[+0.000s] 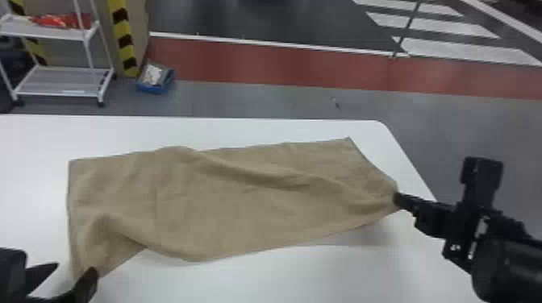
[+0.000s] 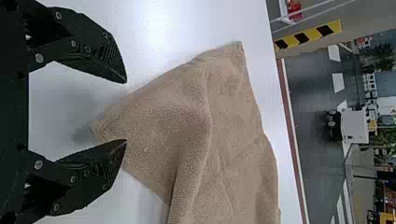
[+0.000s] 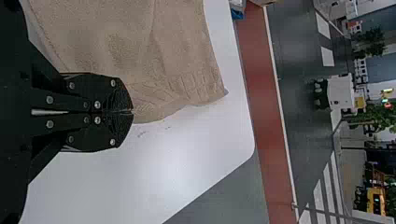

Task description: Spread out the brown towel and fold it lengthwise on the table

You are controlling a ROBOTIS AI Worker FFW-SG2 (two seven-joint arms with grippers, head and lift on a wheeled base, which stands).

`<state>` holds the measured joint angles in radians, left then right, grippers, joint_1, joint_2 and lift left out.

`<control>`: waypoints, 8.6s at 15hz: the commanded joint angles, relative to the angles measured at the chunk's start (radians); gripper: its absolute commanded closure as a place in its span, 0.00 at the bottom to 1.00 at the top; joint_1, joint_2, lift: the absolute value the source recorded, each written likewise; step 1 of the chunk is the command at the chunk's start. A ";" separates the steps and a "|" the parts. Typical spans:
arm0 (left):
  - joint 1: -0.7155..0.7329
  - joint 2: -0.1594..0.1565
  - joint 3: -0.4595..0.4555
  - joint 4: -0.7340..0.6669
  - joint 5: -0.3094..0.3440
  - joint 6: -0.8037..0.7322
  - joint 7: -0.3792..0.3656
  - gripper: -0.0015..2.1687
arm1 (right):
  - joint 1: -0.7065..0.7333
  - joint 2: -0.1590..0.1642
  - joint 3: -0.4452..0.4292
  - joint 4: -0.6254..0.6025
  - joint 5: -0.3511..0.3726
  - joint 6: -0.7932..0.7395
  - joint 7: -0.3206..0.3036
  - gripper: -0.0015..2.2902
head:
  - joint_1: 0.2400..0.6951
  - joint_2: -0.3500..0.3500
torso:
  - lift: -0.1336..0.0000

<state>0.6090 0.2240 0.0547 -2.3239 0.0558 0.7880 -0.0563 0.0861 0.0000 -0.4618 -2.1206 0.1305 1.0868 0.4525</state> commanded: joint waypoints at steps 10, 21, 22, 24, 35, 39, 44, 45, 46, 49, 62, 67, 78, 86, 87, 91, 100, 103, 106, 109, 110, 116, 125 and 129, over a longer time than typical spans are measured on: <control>0.002 -0.002 -0.004 0.014 -0.017 0.027 -0.010 0.58 | 0.004 0.001 -0.011 -0.002 -0.028 -0.001 0.005 0.66 | 1.00 0.23 | 0.07; -0.055 -0.021 0.117 -0.146 0.045 0.003 0.003 0.64 | -0.052 0.001 -0.018 -0.140 -0.028 0.210 0.167 0.66 | 1.00 0.33 | 0.07; -0.054 -0.028 0.132 -0.173 0.052 0.027 0.003 0.64 | -0.037 0.001 -0.026 -0.176 -0.029 0.229 0.179 0.66 | 1.00 0.35 | 0.07; -0.037 -0.034 0.165 -0.213 0.055 0.086 0.010 0.64 | 0.006 0.001 -0.040 -0.234 -0.032 0.244 0.201 0.66 | 1.00 0.38 | 0.07; -0.152 -0.038 0.166 -0.203 -0.037 0.411 0.030 0.64 | -0.115 0.001 -0.020 -0.114 0.040 0.269 0.227 0.66 | 1.00 0.47 | 0.07; -0.279 -0.037 0.131 -0.120 -0.077 0.432 0.029 0.64 | -0.213 0.001 0.000 -0.001 0.081 0.330 0.192 0.65 | 1.00 0.49 | 0.07; -0.387 -0.040 0.079 -0.035 -0.116 0.466 0.029 0.64 | -0.259 0.001 0.003 0.057 0.101 0.413 0.175 0.62 | 1.00 0.50 | 0.07; -0.385 -0.041 0.074 -0.034 -0.114 0.463 0.029 0.64 | -0.235 0.001 -0.003 0.039 0.098 0.410 0.172 0.62 | 1.00 0.50 | 0.07; -0.377 -0.041 0.071 -0.034 -0.116 0.463 0.029 0.64 | -0.209 0.001 -0.008 0.027 0.100 0.397 0.161 0.61 | 1.00 0.50 | 0.07; -0.365 -0.041 0.070 -0.037 -0.114 0.463 0.029 0.64 | -0.161 0.001 -0.026 0.044 0.093 0.244 0.175 0.16 | 1.00 0.47 | 0.07; -0.344 -0.066 0.014 -0.043 -0.162 0.463 0.035 0.66 | 0.175 -0.012 -0.161 0.231 0.276 -1.155 0.569 0.15 | 1.00 0.40 | 0.07; -0.339 -0.067 -0.003 -0.045 -0.182 0.466 0.033 0.66 | 0.124 -0.026 -0.147 0.240 0.399 -0.903 0.618 0.17 | 1.00 0.38 | 0.07; -0.339 -0.066 -0.003 -0.046 -0.194 0.463 0.029 0.66 | 0.040 -0.049 -0.021 0.297 0.592 -0.771 0.676 0.18 | 1.00 0.38 | 0.07; -0.342 -0.067 -0.006 -0.054 -0.208 0.472 0.027 0.66 | 0.020 -0.049 -0.011 0.278 0.590 -0.750 0.753 0.44 | 1.00 0.43 | 0.07; -0.342 -0.067 -0.004 -0.060 -0.211 0.475 0.027 0.66 | 0.023 -0.049 -0.021 0.257 0.587 -0.750 0.770 0.44 | 1.00 0.43 | 0.07; -0.342 -0.067 -0.006 -0.074 -0.225 0.485 0.027 0.66 | 0.027 -0.051 -0.083 0.231 0.564 -0.750 0.801 0.46 | 1.00 0.43 | 0.07; -0.336 -0.072 -0.016 -0.169 -0.277 0.531 0.041 0.66 | -0.040 -0.084 -0.129 0.120 0.454 -0.526 0.914 0.46 | 1.00 0.41 | 0.07; -0.394 -0.072 -0.058 -0.153 -0.313 0.549 0.041 0.66 | -0.163 -0.098 -0.107 0.206 0.480 -0.376 0.914 0.45 | 1.00 0.39 | 0.07; -0.511 -0.072 -0.096 -0.034 -0.318 0.570 0.039 0.66 | -0.253 -0.098 -0.043 0.309 0.549 -0.320 0.910 0.45 | 1.00 0.38 | 0.07; -0.626 -0.072 -0.148 0.123 -0.335 0.570 0.041 0.66 | -0.332 -0.098 0.020 0.407 0.578 -0.250 0.851 0.45 | 1.00 0.39 | 0.07; -0.657 -0.075 -0.157 0.167 -0.338 0.570 0.044 0.66 | -0.355 -0.097 0.029 0.441 0.589 -0.250 0.838 0.45 | 1.00 0.39 | 0.07; -0.755 -0.080 -0.156 0.331 -0.329 0.451 0.102 0.66 | -0.474 -0.106 0.031 0.610 0.621 -0.201 0.742 0.45 | 1.00 0.40 | 0.07; -0.552 -0.072 -0.070 0.046 -0.332 0.549 0.072 0.66 | -0.252 -0.106 -0.069 0.238 0.586 0.005 0.902 0.45 | 1.00 0.40 | 0.07; -0.433 -0.072 -0.021 -0.153 -0.333 0.666 0.052 0.66 | -0.230 -0.109 -0.136 0.119 0.554 0.072 0.914 0.45 | 1.00 0.38 | 0.07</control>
<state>0.1394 0.1519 0.0202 -2.4137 -0.2768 1.4137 -0.0052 -0.1506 -0.1080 -0.5794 -1.9654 0.6889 1.1375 1.3639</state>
